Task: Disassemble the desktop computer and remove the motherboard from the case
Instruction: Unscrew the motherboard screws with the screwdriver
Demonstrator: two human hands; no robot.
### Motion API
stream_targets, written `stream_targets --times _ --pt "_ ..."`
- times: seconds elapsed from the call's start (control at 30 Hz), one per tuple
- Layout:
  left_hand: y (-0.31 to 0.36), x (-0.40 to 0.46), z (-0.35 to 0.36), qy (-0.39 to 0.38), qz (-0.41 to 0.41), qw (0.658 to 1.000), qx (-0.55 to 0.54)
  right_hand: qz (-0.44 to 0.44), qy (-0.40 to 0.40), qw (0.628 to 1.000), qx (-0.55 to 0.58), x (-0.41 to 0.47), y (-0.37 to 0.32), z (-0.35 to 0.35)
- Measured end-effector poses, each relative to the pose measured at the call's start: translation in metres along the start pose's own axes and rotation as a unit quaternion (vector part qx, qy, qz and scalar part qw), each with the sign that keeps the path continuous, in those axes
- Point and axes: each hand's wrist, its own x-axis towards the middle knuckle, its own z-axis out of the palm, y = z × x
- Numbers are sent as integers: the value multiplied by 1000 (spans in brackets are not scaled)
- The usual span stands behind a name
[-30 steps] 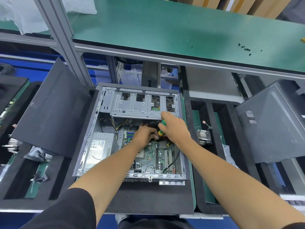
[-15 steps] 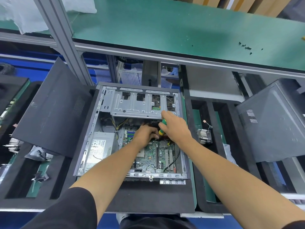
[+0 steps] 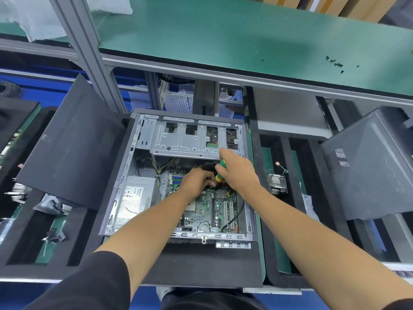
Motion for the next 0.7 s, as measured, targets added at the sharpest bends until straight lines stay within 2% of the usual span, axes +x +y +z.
stream_targets --times 0.23,0.43,0.57,0.7 --pt "1 3 3 10 -2 998 62 -31 9 999 -43 0 1 1" --pt "1 4 1 -8 3 995 97 -94 89 982 -139 -2 -2 0" --pt "-3 2 -3 -24 30 995 87 -109 91 982 -125 1 0 1" --pt "-3 2 -4 -33 37 994 97 -121 49 988 -81 2 2 -2"
